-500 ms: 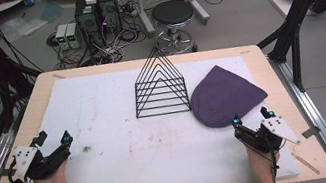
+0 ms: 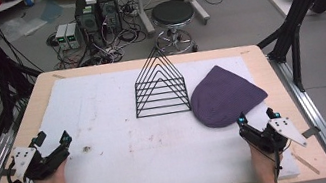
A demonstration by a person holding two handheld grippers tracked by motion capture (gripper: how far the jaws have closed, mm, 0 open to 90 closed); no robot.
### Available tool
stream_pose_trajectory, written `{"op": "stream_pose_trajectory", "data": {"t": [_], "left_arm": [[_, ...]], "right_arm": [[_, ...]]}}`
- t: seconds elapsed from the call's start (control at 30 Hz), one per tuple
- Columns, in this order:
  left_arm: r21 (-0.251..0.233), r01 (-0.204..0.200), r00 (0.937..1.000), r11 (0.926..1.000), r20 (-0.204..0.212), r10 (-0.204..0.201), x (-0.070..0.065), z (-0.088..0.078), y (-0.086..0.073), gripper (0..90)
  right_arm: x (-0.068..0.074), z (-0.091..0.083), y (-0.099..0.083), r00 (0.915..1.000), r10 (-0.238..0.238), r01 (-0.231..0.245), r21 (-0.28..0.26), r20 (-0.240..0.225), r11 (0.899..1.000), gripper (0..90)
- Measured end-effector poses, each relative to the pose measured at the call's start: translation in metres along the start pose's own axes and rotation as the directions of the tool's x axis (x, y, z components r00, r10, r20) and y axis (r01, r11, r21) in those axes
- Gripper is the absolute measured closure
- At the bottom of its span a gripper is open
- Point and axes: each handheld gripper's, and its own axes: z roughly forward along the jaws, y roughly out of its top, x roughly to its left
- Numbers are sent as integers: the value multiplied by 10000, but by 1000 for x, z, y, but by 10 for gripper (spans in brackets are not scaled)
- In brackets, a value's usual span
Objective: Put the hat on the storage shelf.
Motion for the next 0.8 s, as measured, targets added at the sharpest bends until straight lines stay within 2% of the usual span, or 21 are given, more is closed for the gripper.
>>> {"op": "stream_pose_trajectory", "data": {"t": [0.13, 0.27, 0.33, 0.53, 0.6, 0.8], "left_arm": [[-24, 16, 10000, 10000, 17, -16, -1, -1, 0, 204], [-245, -384, 9993, 9990, 22, 385, -7, -3, 1, 204], [-212, -457, 9989, 9987, 103, 459, -9, -3, 1, 204], [-138, -285, 9995, 9995, 142, 287, -7, -2, 1, 204], [-119, -224, 9996, 9997, 144, 225, -5, -2, 1, 204], [-188, -194, 9996, 9996, 199, 198, -6, -2, 1, 204]], "right_arm": [[-2, -1, 0, 9999, 105, -105, 55, -9, 9999, 96], [-1, -1, 0, 10000, 76, -76, 60, -25, 10000, 96], [0, 0, 0, 10000, -12, 13, 104, -70, 9999, 97], [4, 1, 8, 9989, -411, 408, -119, -225, 9991, 96], [7, 1, 11, 9984, -387, 383, -118, -422, 9992, 96], [20, 5, 18, 9914, -989, 989, -46, -861, 9951, 96]]}}
